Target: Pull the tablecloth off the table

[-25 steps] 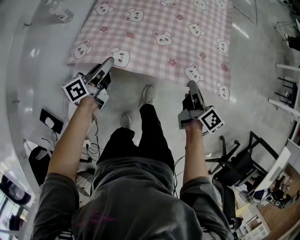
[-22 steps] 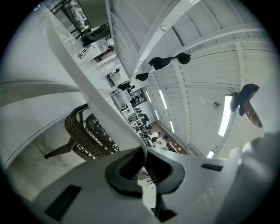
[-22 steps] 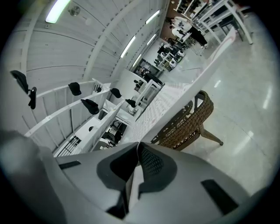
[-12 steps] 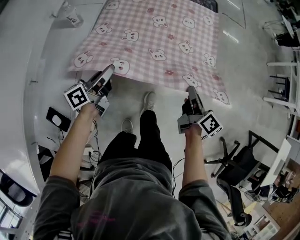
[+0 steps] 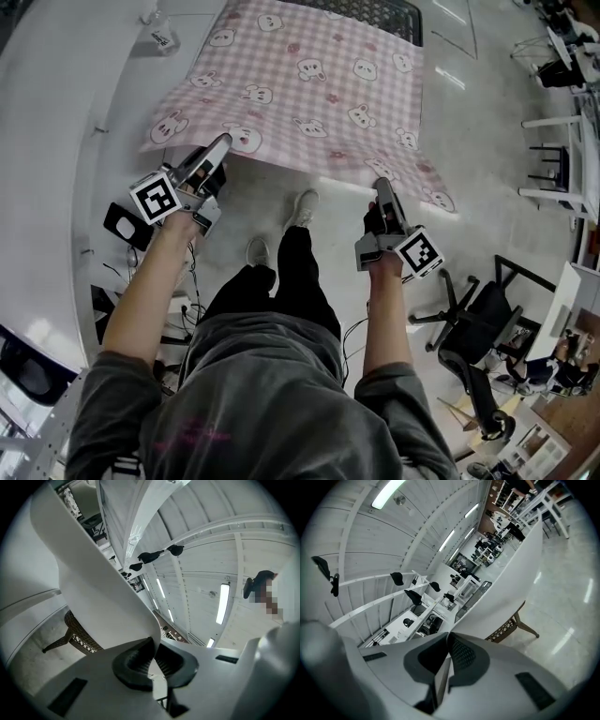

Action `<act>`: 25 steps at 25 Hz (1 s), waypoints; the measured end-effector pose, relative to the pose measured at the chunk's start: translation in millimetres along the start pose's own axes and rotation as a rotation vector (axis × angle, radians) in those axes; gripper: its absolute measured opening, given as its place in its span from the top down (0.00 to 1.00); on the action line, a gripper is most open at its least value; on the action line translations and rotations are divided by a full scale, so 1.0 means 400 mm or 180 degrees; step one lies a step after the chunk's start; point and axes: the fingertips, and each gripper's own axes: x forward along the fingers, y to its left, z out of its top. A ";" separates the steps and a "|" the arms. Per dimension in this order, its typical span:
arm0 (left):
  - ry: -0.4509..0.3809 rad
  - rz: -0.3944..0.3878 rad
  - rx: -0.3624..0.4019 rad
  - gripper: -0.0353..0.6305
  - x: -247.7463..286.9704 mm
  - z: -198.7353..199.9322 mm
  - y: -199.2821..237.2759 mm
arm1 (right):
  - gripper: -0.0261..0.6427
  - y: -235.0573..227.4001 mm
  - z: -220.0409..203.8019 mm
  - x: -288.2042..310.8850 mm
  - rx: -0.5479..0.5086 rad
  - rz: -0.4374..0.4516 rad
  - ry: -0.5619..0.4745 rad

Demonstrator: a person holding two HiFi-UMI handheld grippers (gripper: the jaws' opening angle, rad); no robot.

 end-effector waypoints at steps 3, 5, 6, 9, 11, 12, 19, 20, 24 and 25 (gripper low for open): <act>0.0004 -0.0047 0.0049 0.94 -0.002 0.005 -0.004 | 0.95 0.006 0.000 -0.006 -0.0012 -0.0013 -0.0038; 0.0020 -0.0087 0.0122 0.94 -0.004 0.009 -0.012 | 0.95 0.013 0.002 -0.011 -0.0028 0.0002 -0.0064; 0.0015 -0.0111 0.0125 0.94 -0.004 0.009 -0.014 | 0.95 0.015 0.004 -0.012 -0.0031 0.0011 -0.0074; -0.0033 -0.0183 -0.0007 0.94 -0.003 0.004 -0.013 | 0.95 0.017 0.005 -0.014 -0.0045 0.0018 -0.0096; -0.0038 -0.0208 0.0028 0.94 -0.001 0.006 -0.014 | 0.95 0.019 0.006 -0.015 -0.0049 0.0041 -0.0114; -0.0037 -0.0221 0.0068 0.94 0.000 0.008 -0.014 | 0.95 0.020 0.007 -0.015 -0.0050 0.0051 -0.0123; -0.0121 -0.0334 -0.0122 0.94 0.000 0.004 -0.012 | 0.95 0.028 0.012 -0.014 -0.0081 0.0091 -0.0148; -0.0121 -0.0333 -0.0066 0.94 0.000 0.006 -0.013 | 0.95 0.030 0.014 -0.014 -0.0086 0.0113 -0.0157; -0.0146 -0.0328 0.0072 0.94 -0.007 0.016 -0.016 | 0.95 0.039 0.011 -0.013 -0.0091 0.0176 -0.0170; -0.0171 -0.0352 0.0033 0.94 -0.008 0.016 -0.018 | 0.95 0.041 0.010 -0.013 -0.0098 0.0191 -0.0170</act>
